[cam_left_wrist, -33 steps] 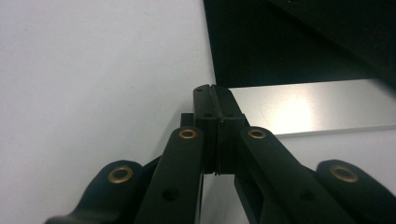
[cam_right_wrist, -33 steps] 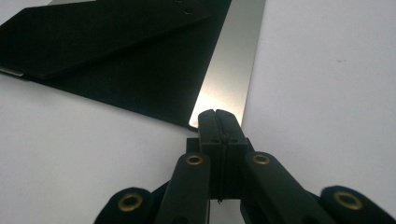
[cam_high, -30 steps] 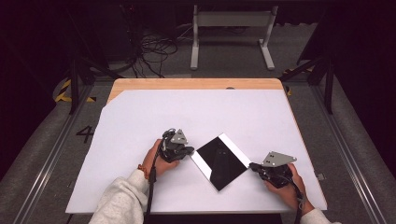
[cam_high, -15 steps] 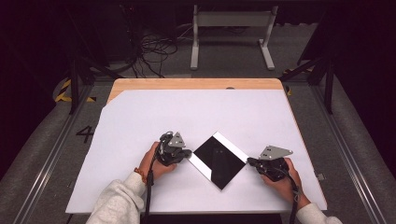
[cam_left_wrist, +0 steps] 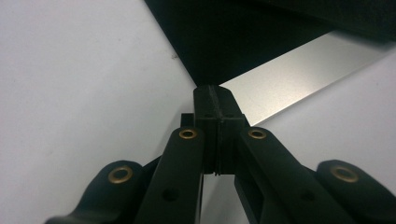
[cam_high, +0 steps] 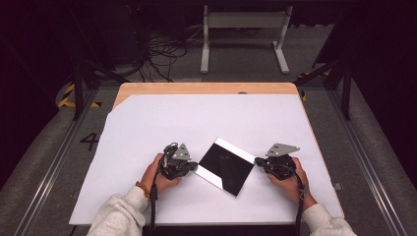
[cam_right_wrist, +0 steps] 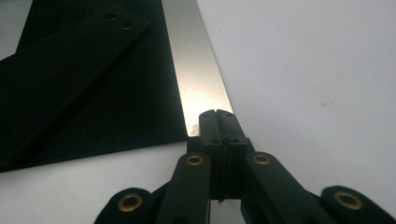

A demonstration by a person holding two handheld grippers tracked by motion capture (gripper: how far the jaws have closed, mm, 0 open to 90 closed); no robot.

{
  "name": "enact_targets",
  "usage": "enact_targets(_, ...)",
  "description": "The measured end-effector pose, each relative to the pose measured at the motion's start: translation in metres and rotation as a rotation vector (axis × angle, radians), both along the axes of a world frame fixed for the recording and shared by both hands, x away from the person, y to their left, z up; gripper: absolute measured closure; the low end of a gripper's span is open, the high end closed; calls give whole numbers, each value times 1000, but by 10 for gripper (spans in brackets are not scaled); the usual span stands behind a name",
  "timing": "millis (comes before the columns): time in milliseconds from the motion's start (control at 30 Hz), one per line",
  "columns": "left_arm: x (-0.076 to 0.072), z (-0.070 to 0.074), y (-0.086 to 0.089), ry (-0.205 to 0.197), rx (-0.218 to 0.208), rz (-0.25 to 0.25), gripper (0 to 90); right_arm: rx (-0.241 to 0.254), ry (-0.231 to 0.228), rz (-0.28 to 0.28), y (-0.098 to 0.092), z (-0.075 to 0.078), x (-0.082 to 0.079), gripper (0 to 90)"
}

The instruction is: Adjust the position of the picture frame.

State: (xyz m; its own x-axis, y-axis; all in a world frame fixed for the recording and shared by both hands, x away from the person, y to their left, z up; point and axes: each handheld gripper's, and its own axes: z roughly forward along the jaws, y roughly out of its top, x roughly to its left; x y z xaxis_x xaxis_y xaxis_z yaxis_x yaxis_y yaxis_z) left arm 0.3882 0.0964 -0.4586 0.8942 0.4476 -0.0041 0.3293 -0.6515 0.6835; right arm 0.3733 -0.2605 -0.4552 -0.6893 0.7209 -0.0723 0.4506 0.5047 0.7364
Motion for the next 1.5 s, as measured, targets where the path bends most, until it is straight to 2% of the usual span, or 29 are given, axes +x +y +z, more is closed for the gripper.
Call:
enact_targets(100,-4,1,1,-1,10,-1,900,5,1,-5,3,0,7,900)
enact_targets(267,-7,0,4,14,-6,-5,900,9,1,-10,8,0,17,900)
enact_targets(367,-11,0,5,20,0,-4,900,18,10,-12,10,0,23,900)
enact_targets(567,-16,0,7,10,-3,-21,900,14,-4,-22,16,-1,30,900)
enact_targets(1067,-27,-1,10,0,2,-35,900,-12,32,49,18,3,8,900)
enact_targets(1200,-26,-1,10,2,-7,-42,900,14,50,60,17,3,4,900)
enact_targets(1333,-27,-1,9,-1,-1,-42,900,5,40,76,23,2,3,900)
enact_targets(1500,-28,-1,9,4,-7,-44,900,19,32,57,23,0,5,900)
